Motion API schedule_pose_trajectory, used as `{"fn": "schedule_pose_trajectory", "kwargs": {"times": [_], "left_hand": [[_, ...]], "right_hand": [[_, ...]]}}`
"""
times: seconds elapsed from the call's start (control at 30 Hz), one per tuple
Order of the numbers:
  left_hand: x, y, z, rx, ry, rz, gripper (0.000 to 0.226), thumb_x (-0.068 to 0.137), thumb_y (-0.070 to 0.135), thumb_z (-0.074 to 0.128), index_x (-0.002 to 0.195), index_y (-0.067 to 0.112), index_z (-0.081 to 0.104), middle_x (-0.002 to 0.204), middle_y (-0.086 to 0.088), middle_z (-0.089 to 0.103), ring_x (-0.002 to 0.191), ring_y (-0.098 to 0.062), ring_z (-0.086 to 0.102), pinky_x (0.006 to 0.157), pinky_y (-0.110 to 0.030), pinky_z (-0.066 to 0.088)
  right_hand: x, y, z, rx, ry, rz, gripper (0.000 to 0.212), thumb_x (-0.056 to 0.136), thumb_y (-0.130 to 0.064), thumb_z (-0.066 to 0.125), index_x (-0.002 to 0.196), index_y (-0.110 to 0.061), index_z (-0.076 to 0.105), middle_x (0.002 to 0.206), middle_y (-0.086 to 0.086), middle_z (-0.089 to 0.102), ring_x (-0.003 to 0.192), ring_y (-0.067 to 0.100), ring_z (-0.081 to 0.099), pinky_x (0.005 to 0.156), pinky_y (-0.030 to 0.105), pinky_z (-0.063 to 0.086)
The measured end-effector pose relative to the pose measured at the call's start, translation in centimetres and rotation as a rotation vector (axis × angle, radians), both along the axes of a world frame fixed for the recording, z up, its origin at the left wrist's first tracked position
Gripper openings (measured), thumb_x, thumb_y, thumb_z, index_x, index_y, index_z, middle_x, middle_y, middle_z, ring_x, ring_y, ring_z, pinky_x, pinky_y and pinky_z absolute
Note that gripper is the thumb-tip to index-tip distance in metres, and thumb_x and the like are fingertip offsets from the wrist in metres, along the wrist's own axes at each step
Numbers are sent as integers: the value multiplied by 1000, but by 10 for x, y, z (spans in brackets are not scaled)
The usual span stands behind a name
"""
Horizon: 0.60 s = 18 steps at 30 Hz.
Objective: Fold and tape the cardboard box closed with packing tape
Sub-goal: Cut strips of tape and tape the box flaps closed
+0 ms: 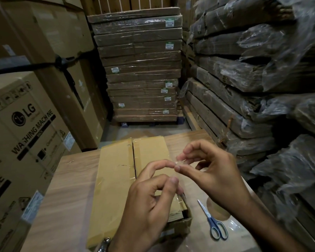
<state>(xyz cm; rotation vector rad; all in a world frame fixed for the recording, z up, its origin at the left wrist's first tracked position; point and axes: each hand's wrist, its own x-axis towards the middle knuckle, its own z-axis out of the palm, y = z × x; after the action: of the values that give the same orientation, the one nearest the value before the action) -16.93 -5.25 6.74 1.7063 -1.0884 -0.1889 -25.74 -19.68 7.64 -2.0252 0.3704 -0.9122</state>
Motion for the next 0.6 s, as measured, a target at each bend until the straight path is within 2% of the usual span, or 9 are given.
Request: {"fn": "schedule_pose_trajectory", "kwargs": {"times": [0.07,0.13,0.27,0.33,0.43,0.6], "left_hand": [[-2,-1,0,11,6,-5,35,90,46,50,70,28,73,117,31,52,105,1,59,59,-15,53],[-4,-1,1,19,19,-9,32,90,40,53,69,26,73,115,30,53,102,0,61,57,-16,53],[-8,-2,4,16,97,-4,14,87,30,66,74,25,64,114,24,59,84,-10,69,57,-38,58],[-11,-3,4,16,184,45,26,82,15,75,78,24,52,110,21,64,74,-12,71,58,-35,59],[-14,-7,4,-27,276,94,43,78,-1,75,82,23,39,101,16,69,63,-15,71,59,-28,58],[-19,-10,3,-81,313,139,53,75,-3,77,94,29,39,113,16,65,62,-18,72,63,-27,58]], "right_hand": [[1,0,1,26,-3,10,35,68,-37,80,99,-28,65,82,-13,72,76,7,68,59,23,53],[1,-2,0,-11,2,14,30,71,-31,79,100,-28,71,79,-13,72,76,5,68,61,15,51],[-1,-2,0,-108,0,3,14,75,-17,79,87,-24,77,76,-15,73,74,1,67,62,11,50],[-1,0,1,-182,-25,-5,10,77,-15,79,85,-20,77,77,-15,72,72,1,66,61,11,49],[1,4,2,-276,-78,-52,6,76,-16,78,82,-17,78,75,-12,72,68,1,64,61,11,48],[0,4,2,-219,-143,-95,6,76,-12,80,81,-15,77,74,-11,72,67,2,66,61,15,51]]}}
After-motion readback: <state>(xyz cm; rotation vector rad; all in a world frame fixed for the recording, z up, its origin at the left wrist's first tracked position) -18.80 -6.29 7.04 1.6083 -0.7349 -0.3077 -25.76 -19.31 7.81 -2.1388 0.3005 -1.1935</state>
